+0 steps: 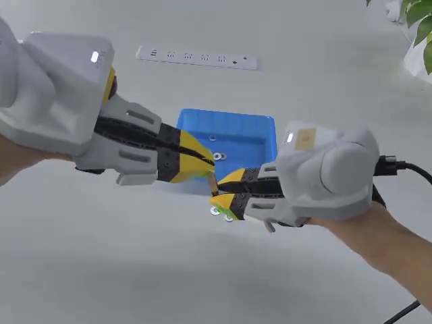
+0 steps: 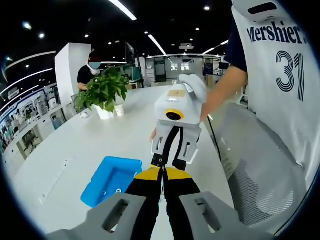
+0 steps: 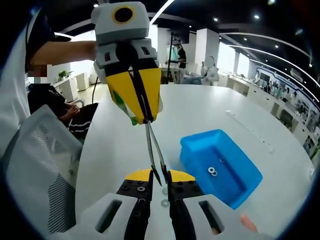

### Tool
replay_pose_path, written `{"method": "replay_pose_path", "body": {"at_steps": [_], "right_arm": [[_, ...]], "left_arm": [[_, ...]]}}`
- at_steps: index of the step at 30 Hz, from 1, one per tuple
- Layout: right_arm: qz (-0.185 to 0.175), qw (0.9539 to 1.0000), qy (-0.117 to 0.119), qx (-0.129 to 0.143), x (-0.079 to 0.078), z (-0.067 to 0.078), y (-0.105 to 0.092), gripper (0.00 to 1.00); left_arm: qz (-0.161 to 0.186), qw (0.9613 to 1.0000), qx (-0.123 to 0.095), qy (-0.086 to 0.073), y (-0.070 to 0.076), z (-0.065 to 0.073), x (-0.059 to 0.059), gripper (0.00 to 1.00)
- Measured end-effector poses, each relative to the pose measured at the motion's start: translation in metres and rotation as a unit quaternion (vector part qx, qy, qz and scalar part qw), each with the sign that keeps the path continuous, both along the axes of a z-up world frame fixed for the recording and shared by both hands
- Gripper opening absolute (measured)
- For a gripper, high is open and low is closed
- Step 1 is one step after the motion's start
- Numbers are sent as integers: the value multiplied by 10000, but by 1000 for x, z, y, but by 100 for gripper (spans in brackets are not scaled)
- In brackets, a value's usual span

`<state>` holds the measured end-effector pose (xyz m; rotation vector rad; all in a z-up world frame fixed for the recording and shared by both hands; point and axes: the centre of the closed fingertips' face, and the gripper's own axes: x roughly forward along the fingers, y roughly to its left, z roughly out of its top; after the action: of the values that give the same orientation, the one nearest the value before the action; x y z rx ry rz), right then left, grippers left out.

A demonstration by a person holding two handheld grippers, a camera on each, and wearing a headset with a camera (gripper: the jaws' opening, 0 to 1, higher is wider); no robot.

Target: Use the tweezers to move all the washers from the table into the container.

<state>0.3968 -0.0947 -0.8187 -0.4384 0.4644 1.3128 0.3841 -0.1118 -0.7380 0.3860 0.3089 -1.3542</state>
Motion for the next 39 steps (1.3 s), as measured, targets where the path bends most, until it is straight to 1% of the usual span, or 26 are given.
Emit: {"method": "replay_pose_path", "body": {"at_steps": [1,4,14,21,27,33,35,39], "right_arm": [[1,10000,13,-7,0,-1,0,12],[-6,10000,34,-13,-1,-3,-1,12],[-31,9999,129,-67,-1,-13,-3,12],[-65,9997,203,-84,-1,-20,-2,12],[-101,9996,227,-96,3,-23,0,12],[-99,9996,234,-114,6,-24,0,12],[-88,9996,244,-139,5,-25,-1,12],[-99,9995,270,-160,4,-29,-2,12]], "left_arm": [[8,10000,-9,32,0,-1,0,5],[11,10000,-13,60,0,-4,1,5],[-8,9999,40,117,-4,-14,2,5],[29,9998,82,184,-3,-22,4,5],[93,9997,92,188,-1,-26,7,5],[149,9996,11,253,0,-29,11,5],[144,9994,-11,301,-1,-31,11,5],[124,9994,10,324,-2,-36,10,5]]}}
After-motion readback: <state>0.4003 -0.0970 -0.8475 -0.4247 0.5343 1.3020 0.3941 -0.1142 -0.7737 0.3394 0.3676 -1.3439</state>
